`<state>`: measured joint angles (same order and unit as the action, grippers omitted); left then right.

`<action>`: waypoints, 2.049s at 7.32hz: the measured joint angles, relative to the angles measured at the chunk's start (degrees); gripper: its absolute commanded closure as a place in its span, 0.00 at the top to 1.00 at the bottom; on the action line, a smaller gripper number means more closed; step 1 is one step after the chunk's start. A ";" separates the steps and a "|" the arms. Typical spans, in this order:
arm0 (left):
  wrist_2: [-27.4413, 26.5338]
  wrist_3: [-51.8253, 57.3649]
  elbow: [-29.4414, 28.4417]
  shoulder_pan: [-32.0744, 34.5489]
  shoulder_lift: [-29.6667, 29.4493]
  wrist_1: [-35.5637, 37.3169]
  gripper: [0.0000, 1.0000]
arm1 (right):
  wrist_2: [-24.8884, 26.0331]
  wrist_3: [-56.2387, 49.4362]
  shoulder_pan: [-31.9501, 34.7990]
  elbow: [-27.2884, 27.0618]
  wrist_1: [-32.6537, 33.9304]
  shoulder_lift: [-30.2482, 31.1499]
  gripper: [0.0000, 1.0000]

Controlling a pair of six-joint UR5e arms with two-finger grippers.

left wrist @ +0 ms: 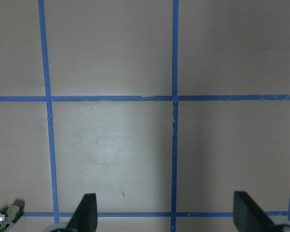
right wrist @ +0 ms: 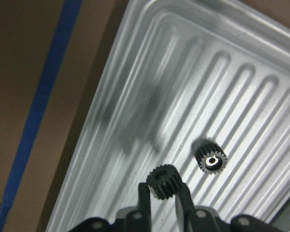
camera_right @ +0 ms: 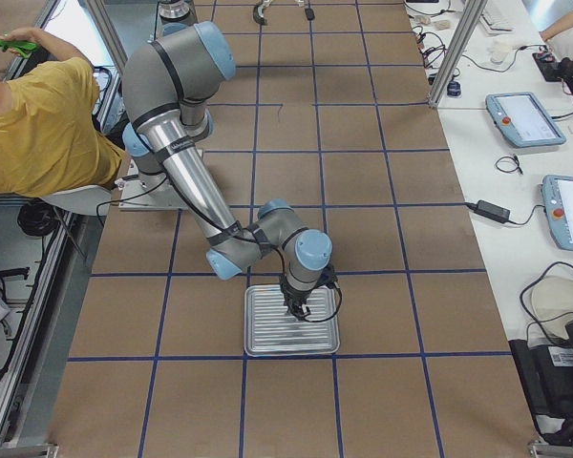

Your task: Place bearing gear from tray to pile

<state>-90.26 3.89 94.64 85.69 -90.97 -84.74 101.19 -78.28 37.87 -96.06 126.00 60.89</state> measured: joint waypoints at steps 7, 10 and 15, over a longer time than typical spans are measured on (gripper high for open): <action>0.00 0.07 -0.05 -0.04 0.06 -0.01 1.00 | -2.83 54.39 42.78 -7.67 -11.42 13.49 0.00; 0.00 0.06 0.01 -0.03 0.05 0.00 1.00 | -10.31 87.22 65.50 -10.14 -6.06 13.56 0.01; 0.11 0.06 0.02 -0.25 0.00 0.01 1.00 | -13.23 106.99 80.10 -8.32 6.49 5.07 0.81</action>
<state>-90.15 3.95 94.66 85.44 -90.97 -84.73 87.96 28.72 117.97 -104.38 132.48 65.95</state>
